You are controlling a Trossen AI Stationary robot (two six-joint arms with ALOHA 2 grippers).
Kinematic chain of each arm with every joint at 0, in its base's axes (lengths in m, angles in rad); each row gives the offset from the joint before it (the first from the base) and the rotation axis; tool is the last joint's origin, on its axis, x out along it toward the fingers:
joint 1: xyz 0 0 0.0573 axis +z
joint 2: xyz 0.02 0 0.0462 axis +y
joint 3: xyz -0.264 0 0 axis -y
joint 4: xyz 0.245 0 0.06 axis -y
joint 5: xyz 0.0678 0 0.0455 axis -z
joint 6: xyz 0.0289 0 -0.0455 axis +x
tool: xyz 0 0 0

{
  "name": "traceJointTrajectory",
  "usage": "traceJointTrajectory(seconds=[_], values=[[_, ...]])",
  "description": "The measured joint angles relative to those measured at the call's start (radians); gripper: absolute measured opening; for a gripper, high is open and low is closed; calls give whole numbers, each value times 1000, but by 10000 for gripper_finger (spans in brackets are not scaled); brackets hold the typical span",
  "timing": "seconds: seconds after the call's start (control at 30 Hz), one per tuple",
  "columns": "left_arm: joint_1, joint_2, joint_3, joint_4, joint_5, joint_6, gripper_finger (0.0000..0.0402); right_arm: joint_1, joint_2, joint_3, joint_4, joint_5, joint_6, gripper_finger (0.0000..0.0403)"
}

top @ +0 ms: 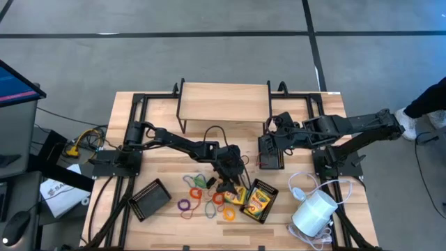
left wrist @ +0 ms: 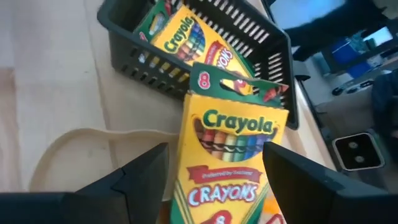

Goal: Pick & Place Office Desk Supplies
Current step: Put the crayon box into the bottom right black bin

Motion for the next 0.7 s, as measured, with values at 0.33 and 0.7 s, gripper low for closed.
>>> traceJointTrajectory(seconds=[0.33, 0.7], values=[[0, 0, 0, 1, -24, 34, 254, 0, 0, 0, 0, 0, 0, 84], [5, 31, -1, 23, 2, 29, 254, 0, 0, 0, 17, -1, 0, 84]])
